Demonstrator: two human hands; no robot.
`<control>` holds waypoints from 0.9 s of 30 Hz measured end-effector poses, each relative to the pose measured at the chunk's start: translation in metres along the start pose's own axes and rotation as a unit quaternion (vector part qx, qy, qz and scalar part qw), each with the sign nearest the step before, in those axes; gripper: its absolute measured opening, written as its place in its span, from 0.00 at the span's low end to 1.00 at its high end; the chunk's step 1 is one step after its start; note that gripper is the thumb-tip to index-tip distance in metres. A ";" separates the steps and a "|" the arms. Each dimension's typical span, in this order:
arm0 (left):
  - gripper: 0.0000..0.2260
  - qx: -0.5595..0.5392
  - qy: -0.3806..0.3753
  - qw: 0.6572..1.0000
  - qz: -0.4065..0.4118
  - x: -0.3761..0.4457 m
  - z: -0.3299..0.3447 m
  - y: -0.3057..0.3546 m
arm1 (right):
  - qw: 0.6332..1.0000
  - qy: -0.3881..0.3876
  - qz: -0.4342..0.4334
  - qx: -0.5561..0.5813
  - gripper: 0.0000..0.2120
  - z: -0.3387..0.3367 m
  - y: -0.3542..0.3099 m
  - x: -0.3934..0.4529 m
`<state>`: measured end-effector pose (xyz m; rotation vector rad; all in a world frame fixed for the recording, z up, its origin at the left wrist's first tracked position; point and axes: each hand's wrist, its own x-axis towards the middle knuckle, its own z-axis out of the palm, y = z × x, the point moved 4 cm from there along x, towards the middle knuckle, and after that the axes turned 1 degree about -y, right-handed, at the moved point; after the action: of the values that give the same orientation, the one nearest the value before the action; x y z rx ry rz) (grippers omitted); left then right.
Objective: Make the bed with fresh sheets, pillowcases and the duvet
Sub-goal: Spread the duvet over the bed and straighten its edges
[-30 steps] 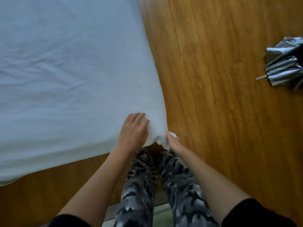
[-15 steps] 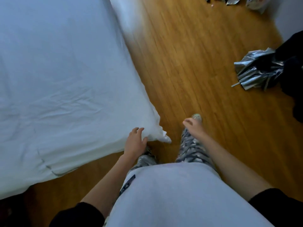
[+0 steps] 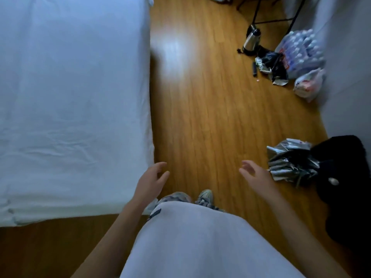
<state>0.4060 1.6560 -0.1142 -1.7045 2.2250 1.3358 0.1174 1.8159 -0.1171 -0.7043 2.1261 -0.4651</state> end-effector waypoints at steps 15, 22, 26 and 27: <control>0.12 -0.163 0.074 0.983 -0.041 0.237 -0.105 0.083 | 0.995 0.014 -0.101 -0.017 0.21 -0.070 -0.206 0.227; 0.12 -0.168 0.041 0.984 0.038 0.385 -0.185 0.178 | 0.994 0.035 -0.084 0.067 0.16 -0.109 -0.314 0.326; 0.12 -0.140 0.054 0.986 0.067 0.463 -0.236 0.214 | 0.993 0.000 -0.096 0.063 0.15 -0.121 -0.360 0.387; 0.12 -0.139 0.060 0.987 0.063 0.482 -0.244 0.218 | 0.994 -0.013 -0.096 0.059 0.15 -0.124 -0.371 0.407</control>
<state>0.1490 1.1349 -0.0708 -1.7993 2.3397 1.6847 -0.0667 1.2830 -0.0847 -0.8444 1.9981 -0.6769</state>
